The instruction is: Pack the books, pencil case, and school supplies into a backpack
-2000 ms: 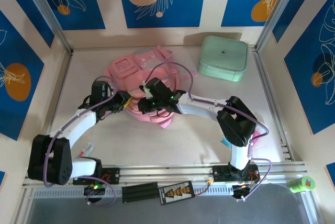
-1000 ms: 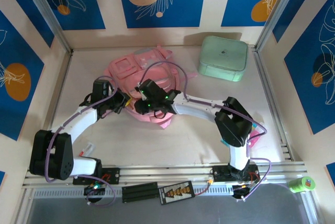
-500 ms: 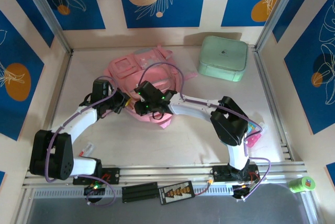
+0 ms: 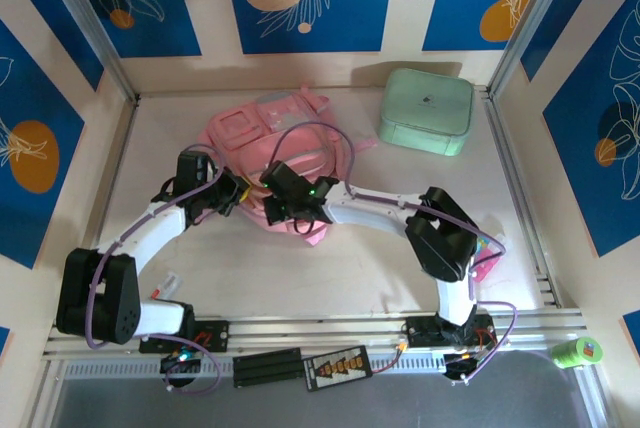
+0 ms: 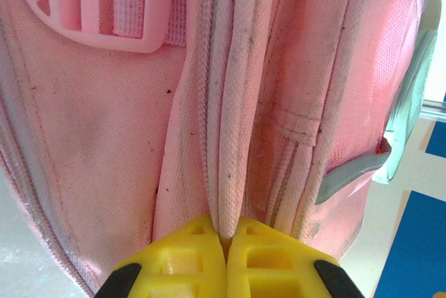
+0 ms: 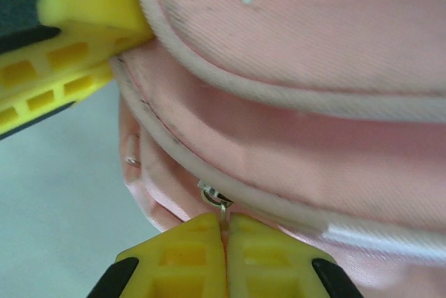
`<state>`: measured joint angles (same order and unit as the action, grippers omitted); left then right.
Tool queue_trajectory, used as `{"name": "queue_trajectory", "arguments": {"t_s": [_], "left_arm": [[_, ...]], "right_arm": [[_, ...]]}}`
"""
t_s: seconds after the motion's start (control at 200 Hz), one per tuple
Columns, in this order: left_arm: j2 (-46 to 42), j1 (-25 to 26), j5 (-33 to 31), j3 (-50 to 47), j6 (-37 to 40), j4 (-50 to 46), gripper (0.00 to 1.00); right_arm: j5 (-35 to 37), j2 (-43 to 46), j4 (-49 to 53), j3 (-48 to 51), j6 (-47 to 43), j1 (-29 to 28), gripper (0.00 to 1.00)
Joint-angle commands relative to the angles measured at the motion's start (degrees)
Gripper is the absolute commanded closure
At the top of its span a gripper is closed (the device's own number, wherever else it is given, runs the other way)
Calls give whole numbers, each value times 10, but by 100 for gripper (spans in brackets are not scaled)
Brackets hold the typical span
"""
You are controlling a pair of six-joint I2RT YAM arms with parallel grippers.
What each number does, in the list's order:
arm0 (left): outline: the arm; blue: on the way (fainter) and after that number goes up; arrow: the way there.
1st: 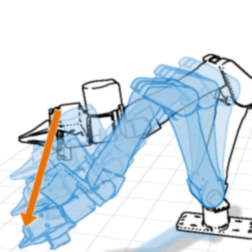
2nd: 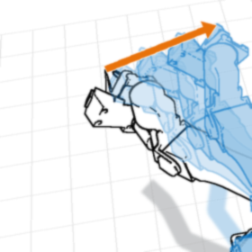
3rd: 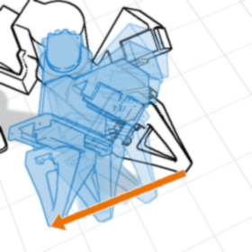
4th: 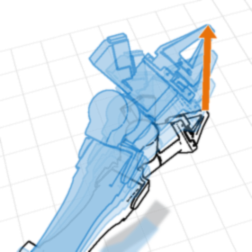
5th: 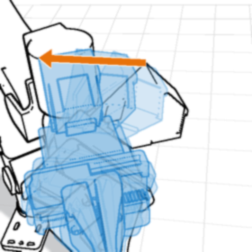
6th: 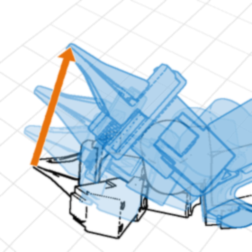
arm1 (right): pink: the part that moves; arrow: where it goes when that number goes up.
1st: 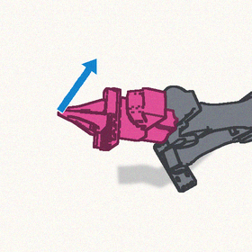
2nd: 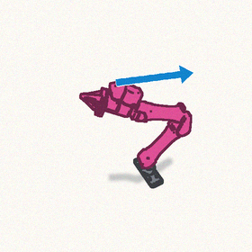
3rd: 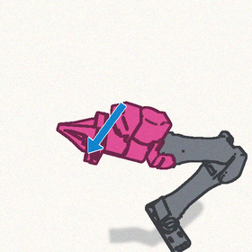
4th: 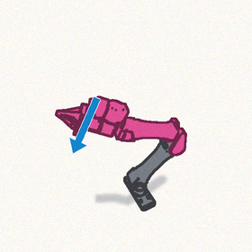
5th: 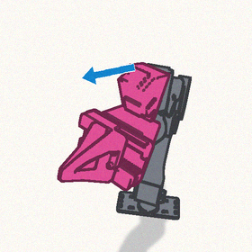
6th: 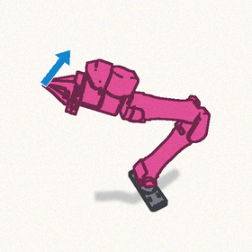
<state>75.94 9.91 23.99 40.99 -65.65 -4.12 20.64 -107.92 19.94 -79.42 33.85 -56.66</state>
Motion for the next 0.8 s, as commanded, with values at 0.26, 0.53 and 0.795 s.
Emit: {"name": "queue_trajectory", "arguments": {"t_s": [0.26,0.53,0.795], "left_arm": [[-12,-3,4,22,26,6,100],[36,-4,34,83,142,-42,100],[130,-9,-37,218,298,-168,73]], "right_arm": [[91,119,70,135,85,91,100],[1,175,-9,212,46,90,100],[-123,177,-134,260,48,45,100]]}}
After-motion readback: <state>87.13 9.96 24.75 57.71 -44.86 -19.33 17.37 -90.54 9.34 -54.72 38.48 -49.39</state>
